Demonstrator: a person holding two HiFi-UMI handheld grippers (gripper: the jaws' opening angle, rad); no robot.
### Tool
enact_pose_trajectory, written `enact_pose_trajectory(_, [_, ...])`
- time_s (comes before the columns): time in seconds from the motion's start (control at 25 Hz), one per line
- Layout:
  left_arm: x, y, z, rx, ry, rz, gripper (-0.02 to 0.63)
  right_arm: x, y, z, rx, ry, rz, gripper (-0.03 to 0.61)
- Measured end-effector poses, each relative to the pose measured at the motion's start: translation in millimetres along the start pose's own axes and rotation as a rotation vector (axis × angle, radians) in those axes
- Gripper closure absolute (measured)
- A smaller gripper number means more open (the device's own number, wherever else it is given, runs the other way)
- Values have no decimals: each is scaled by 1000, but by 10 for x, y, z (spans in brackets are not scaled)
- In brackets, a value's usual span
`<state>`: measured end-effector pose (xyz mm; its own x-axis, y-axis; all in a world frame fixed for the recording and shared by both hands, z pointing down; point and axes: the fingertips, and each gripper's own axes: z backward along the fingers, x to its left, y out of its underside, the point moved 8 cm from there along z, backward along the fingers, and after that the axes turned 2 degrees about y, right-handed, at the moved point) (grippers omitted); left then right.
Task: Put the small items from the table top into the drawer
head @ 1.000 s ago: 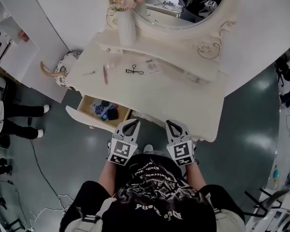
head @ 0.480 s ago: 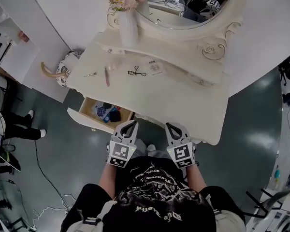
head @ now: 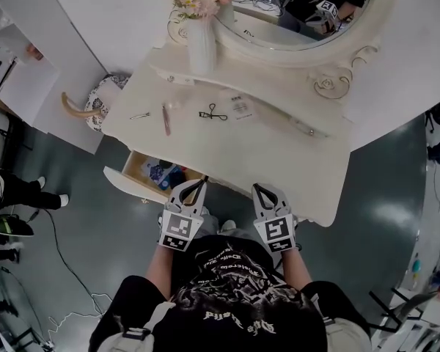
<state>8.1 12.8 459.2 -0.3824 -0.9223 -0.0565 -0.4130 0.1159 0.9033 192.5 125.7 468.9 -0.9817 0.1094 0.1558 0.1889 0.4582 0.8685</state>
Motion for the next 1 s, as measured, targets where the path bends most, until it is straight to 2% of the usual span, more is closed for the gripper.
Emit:
enact_pose_trajectory(0.48, [319,-49,-166,-20,31,16,597,-60,-199,-222,34,38,26,568])
enact_pose_trajectory(0.76, [512,40,-161,-17,40,34,597,-25,-255,-356,56,65,0,568])
enact_pose_trajectory(1.0, [777,117,-111,-29,13,56,597,-2,-387,-530,65,75,25,568])
